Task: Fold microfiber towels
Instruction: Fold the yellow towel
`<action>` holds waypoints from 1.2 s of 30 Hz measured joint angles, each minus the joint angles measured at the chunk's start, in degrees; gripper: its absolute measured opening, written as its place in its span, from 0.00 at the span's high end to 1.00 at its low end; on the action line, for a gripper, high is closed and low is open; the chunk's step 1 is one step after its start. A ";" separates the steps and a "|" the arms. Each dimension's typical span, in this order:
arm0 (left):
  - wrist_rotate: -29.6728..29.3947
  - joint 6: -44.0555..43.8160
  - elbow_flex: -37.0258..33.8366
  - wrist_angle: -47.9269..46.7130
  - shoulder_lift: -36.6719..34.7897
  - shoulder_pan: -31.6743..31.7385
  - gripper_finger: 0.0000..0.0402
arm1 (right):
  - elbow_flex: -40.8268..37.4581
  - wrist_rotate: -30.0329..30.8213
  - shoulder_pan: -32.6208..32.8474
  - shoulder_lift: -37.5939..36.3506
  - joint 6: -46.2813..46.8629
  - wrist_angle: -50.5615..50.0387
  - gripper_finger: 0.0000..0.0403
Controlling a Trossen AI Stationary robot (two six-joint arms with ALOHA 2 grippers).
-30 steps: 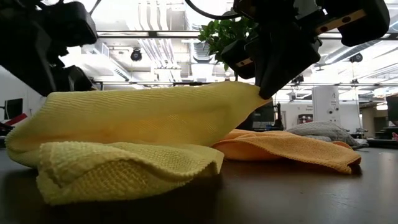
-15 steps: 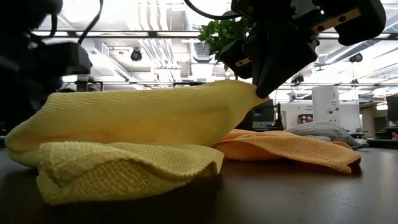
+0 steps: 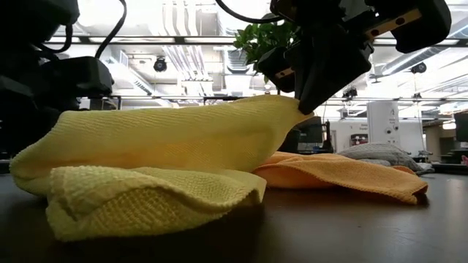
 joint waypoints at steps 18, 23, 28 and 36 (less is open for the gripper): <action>0.03 3.98 12.83 -17.28 -11.52 -0.38 1.00 | -0.07 10.17 -0.04 -10.80 -1.48 0.18 0.98; -0.22 4.40 19.54 -22.62 -15.65 -0.38 1.00 | -0.04 12.22 -0.04 -16.66 -0.72 0.52 0.98; -0.24 4.01 23.81 -24.48 -18.60 -0.38 1.00 | -0.04 15.85 -0.06 -21.44 0.02 0.70 0.98; 0.02 2.36 29.69 -29.65 -21.82 -0.38 1.00 | 2.50 16.75 -0.15 -24.48 0.98 -0.19 0.98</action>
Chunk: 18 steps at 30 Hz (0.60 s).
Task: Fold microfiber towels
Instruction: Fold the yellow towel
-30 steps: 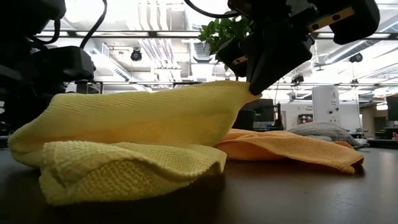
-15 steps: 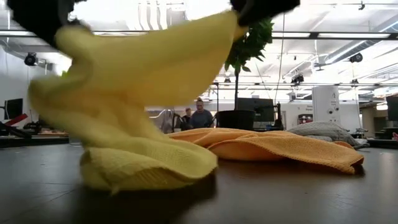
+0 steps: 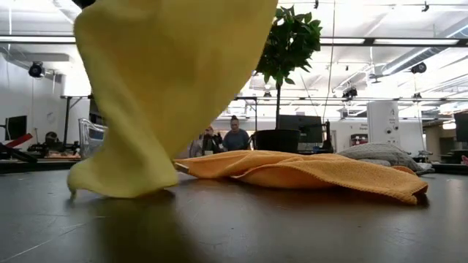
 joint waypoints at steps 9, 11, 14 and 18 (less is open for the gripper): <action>0.32 -2.90 7.72 -8.98 -2.17 0.02 1.00 | 6.42 7.51 0.00 0.09 -1.02 -7.64 0.98; 0.32 -3.37 9.07 -11.92 -2.45 0.02 1.00 | 7.65 10.35 0.00 0.09 -0.75 -9.10 0.98; 0.32 -5.29 11.01 -18.22 -2.55 0.02 1.00 | 8.94 13.41 -0.10 0.09 -0.54 -9.52 0.98; 0.19 -9.30 13.69 -28.64 -2.86 0.07 1.00 | 9.73 18.90 -0.34 0.09 -0.52 -9.61 0.98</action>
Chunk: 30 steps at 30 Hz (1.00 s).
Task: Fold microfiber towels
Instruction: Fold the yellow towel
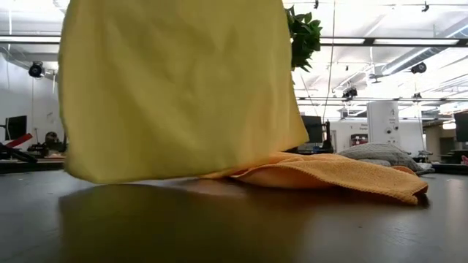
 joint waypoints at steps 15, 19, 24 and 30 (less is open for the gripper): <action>-3.31 -9.59 2.83 -13.41 -4.24 3.08 1.00 | 0.68 2.00 -6.42 1.54 -4.82 10.72 0.98; 0.73 -10.15 2.48 -11.97 -3.69 2.95 1.00 | 0.82 -1.34 -6.26 0.88 -1.43 5.13 0.98; 8.46 -7.27 0.16 -7.27 0.37 2.93 1.00 | -0.37 -15.29 -5.03 1.58 4.90 -1.83 0.98; 16.76 -6.12 -1.64 -2.48 8.49 1.82 1.00 | -4.74 -26.57 -0.73 4.27 8.25 -4.13 0.98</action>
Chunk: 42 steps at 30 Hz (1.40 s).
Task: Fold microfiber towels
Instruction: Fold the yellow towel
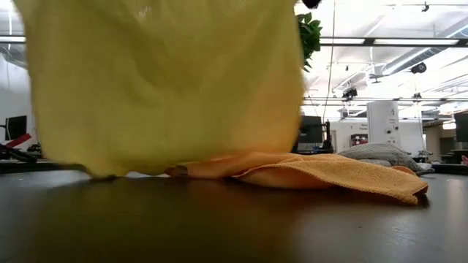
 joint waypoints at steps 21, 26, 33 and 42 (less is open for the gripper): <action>17.29 -7.99 -0.23 21.69 29.23 -10.71 1.00 | -6.68 -9.55 13.04 8.25 10.26 1.01 0.98; 21.18 -8.54 -0.23 28.25 32.72 -11.46 1.00 | -6.70 -12.91 14.63 8.25 12.85 1.83 0.98; 24.02 -8.63 -0.23 31.17 34.23 -11.98 1.00 | -6.70 -14.23 17.22 8.25 14.30 3.35 0.98; 24.20 -8.67 -0.29 31.30 34.23 -12.05 1.00 | -6.74 -13.69 18.01 8.60 15.09 5.29 0.98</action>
